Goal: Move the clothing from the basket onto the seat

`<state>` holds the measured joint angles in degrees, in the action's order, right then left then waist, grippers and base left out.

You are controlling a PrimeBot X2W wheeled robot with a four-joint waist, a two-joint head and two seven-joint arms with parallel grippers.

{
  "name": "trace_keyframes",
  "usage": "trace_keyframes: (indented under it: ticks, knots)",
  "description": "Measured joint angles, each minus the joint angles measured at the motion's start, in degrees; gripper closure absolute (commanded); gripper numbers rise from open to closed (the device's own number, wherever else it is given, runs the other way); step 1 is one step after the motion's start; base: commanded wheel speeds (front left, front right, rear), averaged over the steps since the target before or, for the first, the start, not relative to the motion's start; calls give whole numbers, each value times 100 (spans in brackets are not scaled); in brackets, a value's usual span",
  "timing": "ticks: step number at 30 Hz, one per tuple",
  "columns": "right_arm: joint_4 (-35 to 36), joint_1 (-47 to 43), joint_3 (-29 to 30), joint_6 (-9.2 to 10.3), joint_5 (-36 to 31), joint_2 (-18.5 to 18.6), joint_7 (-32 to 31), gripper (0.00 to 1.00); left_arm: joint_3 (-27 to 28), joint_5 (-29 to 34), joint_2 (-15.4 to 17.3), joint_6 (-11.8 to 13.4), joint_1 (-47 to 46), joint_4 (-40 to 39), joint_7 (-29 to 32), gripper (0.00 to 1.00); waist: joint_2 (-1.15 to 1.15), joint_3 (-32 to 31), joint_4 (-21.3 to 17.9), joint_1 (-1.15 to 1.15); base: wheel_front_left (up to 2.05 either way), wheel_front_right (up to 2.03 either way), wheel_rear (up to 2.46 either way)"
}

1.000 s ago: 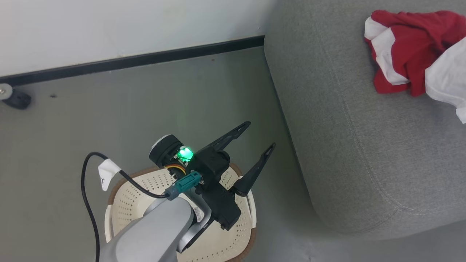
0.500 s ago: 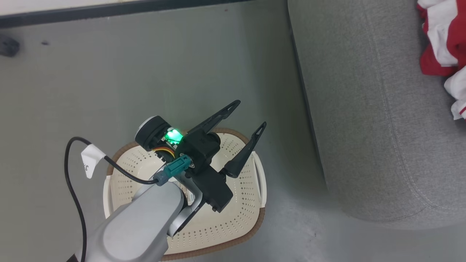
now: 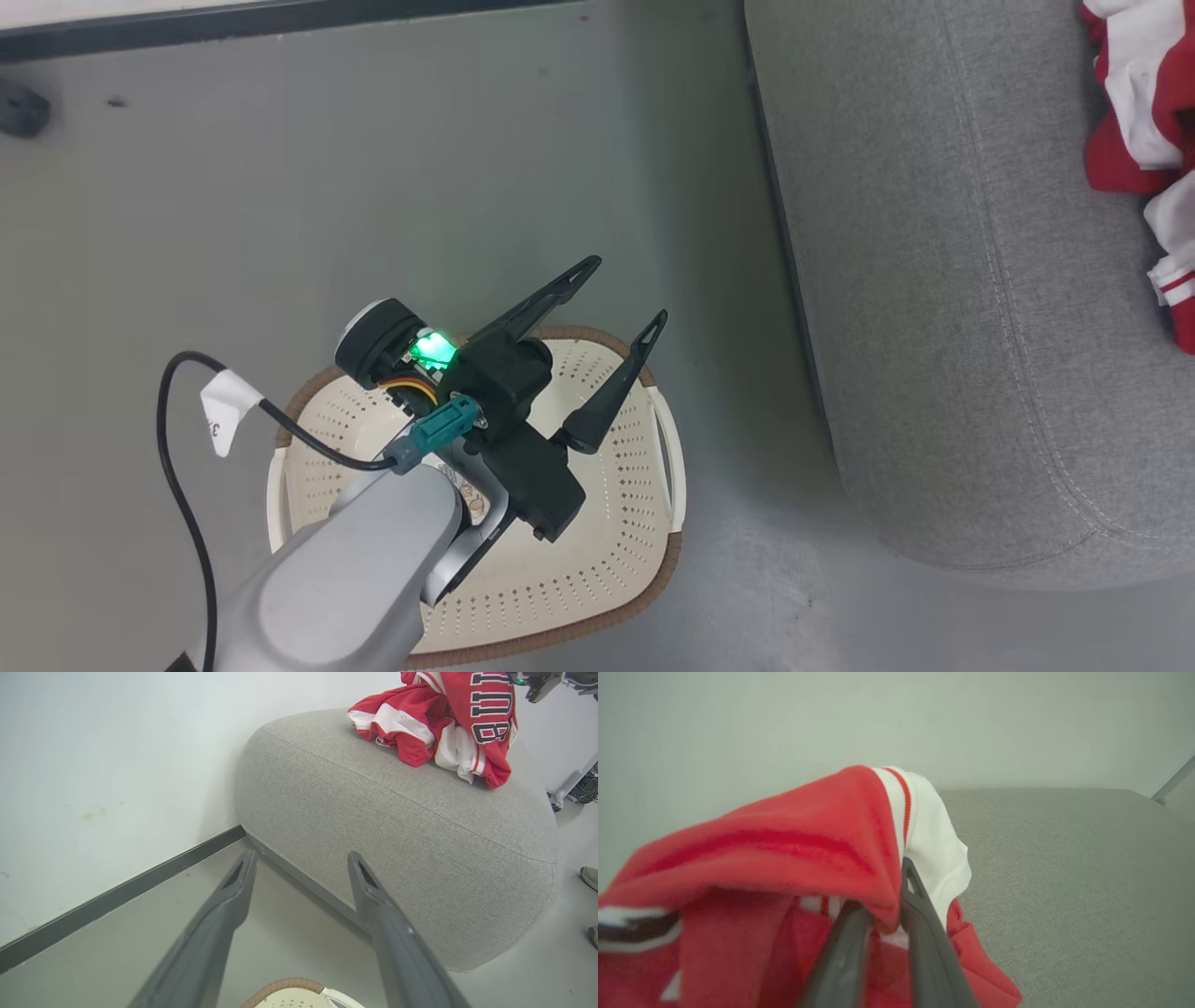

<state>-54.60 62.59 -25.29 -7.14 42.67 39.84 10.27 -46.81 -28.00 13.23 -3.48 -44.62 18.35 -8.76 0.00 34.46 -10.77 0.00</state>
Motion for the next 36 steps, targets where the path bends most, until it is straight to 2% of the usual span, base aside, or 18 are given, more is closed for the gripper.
trace_keyframes:
  ticks: [5, 6, 7, 8, 10, 11, 17, 21, 29, 36]
  knots:
    - [-294, 27, -151, 0, 0, -33, -315, 100, -10, -18, -32, -5, 25, 108, -51, 0, 0, -118, -29, 0, 0, 0, 0]
    - [-324, 30, -191, 0, 0, -32, -358, 90, -11, -19, -40, -5, 26, 125, -67, 0, 0, -145, -34, 0, 0, 0, 0]
    - [-335, 30, -238, 0, 0, -32, -386, 67, -11, -21, -47, -5, 29, 145, -99, 0, 0, -174, -39, 0, 0, 0, 0]
    - [-336, 33, -285, 0, 0, -33, -398, 52, -11, -29, -53, -7, 33, 162, -100, 0, 0, -204, -44, 0, 0, 0, 0]
    - [-326, 39, -387, 0, -1, -26, -399, 7, -12, -41, -57, -8, 52, 199, -125, 0, 0, -271, -55, 0, 0, 0, 0]
    - [-324, 41, -436, 0, -1, -25, -400, 0, -10, -54, -58, -8, 54, 222, -154, 0, 0, -306, -62, -1, 0, 0, 0]
    - [-283, 21, -905, 0, 10, 12, -539, 0, -1, -108, -64, -34, 210, 424, -252, 0, 0, -613, -122, 0, 0, 0, 0]
    - [-62, -92, -1252, 0, 14, 170, -549, 0, 16, -130, -71, -59, 308, 520, -298, 0, -1, -827, -156, 0, 0, 0, 0]
    - [211, -459, -1678, 0, 172, 592, -145, 0, 149, -370, -89, -59, 599, 699, -403, 0, -1, -1306, -185, -1, 0, 0, 0]
    - [515, -1015, -1946, 0, 527, 728, 271, 0, 316, -474, -92, -54, 921, 821, -474, 0, -1, -1771, -112, -1, 0, 0, 0]
